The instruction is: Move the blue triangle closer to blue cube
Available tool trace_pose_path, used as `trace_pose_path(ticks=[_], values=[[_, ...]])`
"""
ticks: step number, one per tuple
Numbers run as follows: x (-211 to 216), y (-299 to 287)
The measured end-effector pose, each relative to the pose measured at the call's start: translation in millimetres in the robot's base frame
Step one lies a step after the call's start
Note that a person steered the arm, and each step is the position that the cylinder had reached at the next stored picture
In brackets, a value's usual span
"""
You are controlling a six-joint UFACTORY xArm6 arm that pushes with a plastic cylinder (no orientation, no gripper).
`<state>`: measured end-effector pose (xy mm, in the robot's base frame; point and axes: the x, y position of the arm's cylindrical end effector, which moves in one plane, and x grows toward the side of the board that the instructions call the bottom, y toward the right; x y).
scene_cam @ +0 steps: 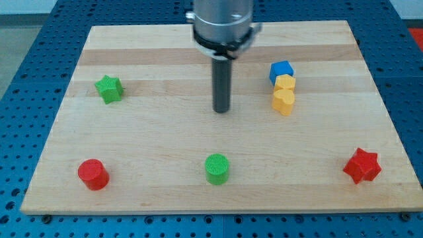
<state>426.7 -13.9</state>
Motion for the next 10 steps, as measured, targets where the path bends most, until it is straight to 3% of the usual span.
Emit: trace_pose_path(ticks=[3, 5, 10], values=[[-113, -111], [-200, -125], [-211, 48]])
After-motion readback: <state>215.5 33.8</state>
